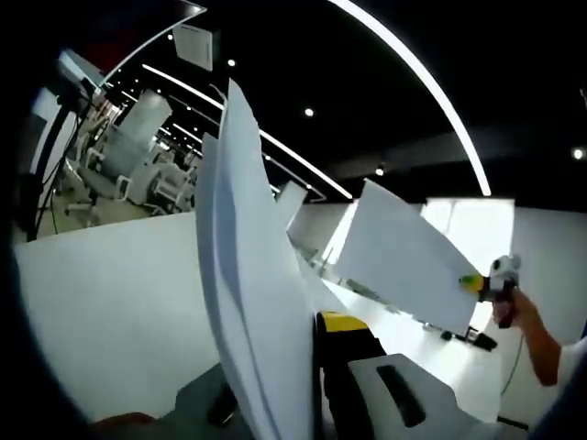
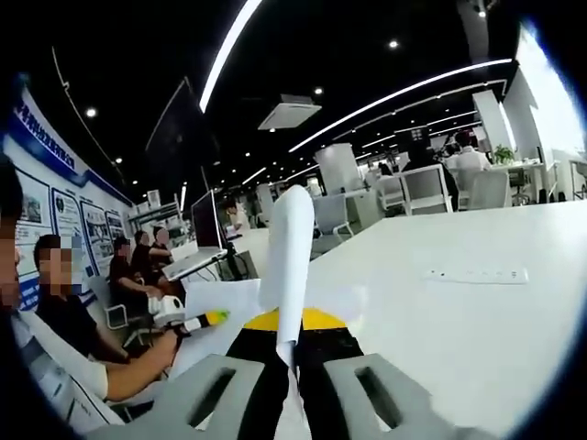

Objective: Organize the stack of printing papers by aligning and flattening the scattered papers on the table

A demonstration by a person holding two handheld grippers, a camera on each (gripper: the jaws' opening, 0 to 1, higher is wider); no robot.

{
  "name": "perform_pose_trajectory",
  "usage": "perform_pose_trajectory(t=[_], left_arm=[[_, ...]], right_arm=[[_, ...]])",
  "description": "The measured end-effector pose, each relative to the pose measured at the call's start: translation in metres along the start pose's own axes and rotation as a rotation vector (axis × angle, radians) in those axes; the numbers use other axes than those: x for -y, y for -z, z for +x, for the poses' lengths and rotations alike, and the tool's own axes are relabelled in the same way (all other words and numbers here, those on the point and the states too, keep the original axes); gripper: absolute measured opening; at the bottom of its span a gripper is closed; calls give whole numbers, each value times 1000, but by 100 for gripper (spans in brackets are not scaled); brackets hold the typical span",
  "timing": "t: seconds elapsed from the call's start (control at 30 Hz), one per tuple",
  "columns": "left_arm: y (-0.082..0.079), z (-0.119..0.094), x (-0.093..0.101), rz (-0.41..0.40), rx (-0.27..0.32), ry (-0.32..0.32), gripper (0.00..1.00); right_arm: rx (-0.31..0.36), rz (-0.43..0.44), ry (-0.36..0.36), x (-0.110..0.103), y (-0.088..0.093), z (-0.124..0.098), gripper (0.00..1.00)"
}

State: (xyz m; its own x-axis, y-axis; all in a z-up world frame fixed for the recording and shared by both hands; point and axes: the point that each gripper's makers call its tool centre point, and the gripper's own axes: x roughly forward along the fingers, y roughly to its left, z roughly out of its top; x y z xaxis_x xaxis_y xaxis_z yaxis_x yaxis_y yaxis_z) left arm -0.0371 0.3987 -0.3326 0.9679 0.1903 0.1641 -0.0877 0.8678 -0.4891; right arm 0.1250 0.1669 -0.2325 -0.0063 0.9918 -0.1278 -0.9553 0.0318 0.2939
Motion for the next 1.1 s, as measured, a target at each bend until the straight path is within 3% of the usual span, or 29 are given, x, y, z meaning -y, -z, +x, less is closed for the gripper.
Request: perform_pose_trajectory(t=[0.9,1.1], left_arm=[[2,0,0,0,-5,-6,7],[0,0,0,-3,5,-3,7]], right_arm=[[18,5,-40,-15,1,6,0],[54,23,-64,-23,-3,9,0]])
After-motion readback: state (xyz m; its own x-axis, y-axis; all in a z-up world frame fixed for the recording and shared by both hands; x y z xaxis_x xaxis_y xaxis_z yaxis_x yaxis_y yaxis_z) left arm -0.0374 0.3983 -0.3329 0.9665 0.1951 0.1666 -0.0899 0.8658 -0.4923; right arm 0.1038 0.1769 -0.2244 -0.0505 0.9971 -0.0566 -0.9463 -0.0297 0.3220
